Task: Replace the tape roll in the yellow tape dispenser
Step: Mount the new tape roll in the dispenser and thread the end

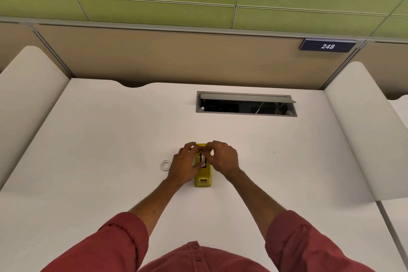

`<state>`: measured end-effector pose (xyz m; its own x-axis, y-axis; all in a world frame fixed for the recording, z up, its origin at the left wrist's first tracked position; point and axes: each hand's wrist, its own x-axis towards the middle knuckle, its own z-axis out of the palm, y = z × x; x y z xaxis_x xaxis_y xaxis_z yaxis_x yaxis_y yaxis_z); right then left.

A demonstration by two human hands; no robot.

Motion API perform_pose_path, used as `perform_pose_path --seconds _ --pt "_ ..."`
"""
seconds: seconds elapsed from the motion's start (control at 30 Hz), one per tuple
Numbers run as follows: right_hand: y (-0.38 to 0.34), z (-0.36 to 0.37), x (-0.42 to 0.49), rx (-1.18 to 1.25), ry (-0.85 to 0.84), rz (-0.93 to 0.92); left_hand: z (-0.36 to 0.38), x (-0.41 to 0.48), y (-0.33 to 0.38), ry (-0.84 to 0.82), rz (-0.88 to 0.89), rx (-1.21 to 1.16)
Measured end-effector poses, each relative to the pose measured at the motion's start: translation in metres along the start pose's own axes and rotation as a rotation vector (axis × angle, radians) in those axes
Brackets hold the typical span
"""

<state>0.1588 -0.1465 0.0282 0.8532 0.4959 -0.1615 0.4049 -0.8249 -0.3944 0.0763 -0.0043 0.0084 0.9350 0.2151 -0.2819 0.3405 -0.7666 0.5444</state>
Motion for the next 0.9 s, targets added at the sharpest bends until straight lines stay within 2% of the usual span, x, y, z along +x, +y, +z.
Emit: perform_pose_path --seconds 0.9 --pt "0.0020 0.0031 -0.0091 -0.014 0.052 -0.073 -0.0029 -0.0025 -0.0055 0.037 0.034 0.100"
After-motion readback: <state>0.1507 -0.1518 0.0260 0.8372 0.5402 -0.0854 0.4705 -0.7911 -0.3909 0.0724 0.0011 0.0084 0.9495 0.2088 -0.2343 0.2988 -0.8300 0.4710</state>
